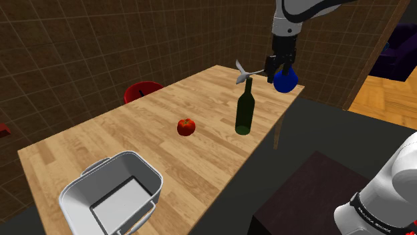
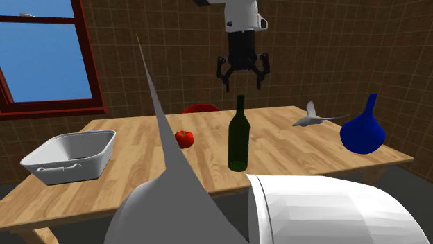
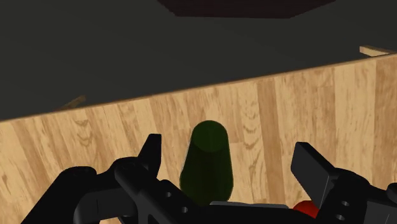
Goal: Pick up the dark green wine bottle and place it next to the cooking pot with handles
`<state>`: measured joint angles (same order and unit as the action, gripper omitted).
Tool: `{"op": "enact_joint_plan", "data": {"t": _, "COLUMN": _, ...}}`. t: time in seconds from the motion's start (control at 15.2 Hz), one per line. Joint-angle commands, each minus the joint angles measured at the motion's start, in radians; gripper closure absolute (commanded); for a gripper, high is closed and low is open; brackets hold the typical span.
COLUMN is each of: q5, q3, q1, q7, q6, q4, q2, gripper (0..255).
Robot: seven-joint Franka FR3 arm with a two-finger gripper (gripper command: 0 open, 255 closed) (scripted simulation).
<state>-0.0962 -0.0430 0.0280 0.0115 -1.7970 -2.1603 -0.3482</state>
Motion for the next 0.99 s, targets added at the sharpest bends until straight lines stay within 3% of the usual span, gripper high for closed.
{"op": "enact_joint_plan", "data": {"t": 0.0, "q5": 0.016, "q3": -0.014, "q1": -0.002, "q7": 0.031, "q6": -0.016, "q4": 0.073, "q2": 0.089, "gripper": 0}}
{"op": "enact_joint_plan", "data": {"t": 0.66, "q5": 0.129, "q3": -0.048, "q1": 0.012, "q7": 0.183, "q6": 0.006, "q4": 0.500, "q2": 0.512, "gripper": 0}}
{"op": "enact_joint_plan", "data": {"t": 0.92, "q5": 0.131, "q3": -0.046, "q1": 0.012, "q7": 0.186, "q6": -0.031, "q4": 0.472, "q2": 0.521, "gripper": 0}}
